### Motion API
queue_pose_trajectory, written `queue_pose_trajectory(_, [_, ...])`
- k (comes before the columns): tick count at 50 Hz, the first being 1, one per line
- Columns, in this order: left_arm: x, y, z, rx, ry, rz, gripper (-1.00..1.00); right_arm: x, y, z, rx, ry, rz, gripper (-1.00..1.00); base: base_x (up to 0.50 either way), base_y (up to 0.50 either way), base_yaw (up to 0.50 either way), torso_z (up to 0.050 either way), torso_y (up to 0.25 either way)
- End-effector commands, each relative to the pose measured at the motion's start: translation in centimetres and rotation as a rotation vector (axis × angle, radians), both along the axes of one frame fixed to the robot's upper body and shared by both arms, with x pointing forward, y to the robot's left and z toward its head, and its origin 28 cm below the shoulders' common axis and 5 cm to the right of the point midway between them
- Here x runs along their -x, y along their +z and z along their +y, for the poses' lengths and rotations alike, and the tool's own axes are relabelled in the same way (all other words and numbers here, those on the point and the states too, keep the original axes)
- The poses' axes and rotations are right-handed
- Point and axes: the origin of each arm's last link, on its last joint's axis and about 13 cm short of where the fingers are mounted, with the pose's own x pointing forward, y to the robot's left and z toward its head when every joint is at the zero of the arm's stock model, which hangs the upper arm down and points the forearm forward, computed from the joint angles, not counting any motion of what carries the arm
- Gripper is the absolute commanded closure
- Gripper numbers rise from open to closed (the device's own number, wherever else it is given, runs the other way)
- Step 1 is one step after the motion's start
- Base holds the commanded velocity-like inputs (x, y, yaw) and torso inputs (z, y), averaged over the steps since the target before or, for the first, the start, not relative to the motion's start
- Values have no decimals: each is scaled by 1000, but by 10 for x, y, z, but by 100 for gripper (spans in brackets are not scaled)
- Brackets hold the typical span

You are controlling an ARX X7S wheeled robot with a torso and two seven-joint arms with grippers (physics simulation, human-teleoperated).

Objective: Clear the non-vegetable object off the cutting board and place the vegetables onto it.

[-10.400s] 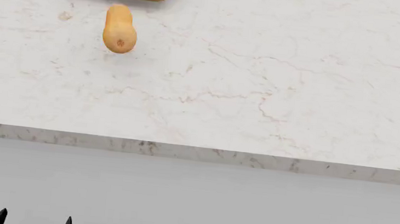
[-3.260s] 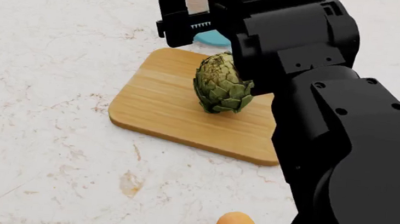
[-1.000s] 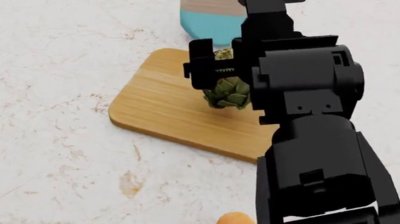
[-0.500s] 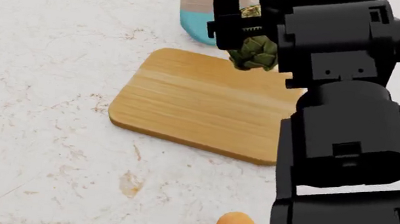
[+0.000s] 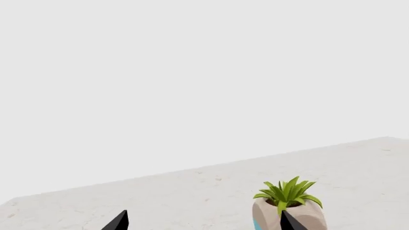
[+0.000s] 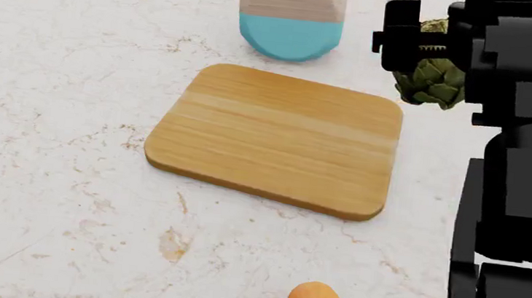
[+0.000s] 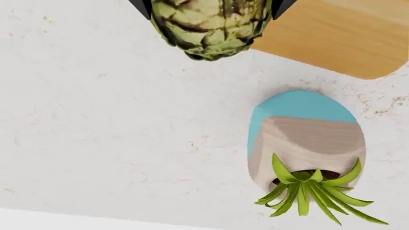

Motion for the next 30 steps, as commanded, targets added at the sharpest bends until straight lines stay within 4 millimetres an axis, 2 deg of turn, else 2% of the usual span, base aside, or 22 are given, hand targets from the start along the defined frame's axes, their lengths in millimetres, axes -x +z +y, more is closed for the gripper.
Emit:
queue_pose_trajectory(1, [-1,5,-1,1,-12,-10,-100,6,-1,-28,-2,-83,-1,100,0,0,0,0,0])
queue_pose_trajectory(18, [0,1,-5,0,-14,-8,-100,15,-30,-67,-26,-212,45,100,0,0,0,0,1])
queue_pose_trajectory(24, [1,1,-4,2,-12,-10,-100,19,-39,-73,-28,-236,60,100,0,0,0,0,0])
queue_pose_trajectory(30, [1,1,-3,3,-12,-9,-100,25,-58,-83,-28,-279,93,100,0,0,0,0,2])
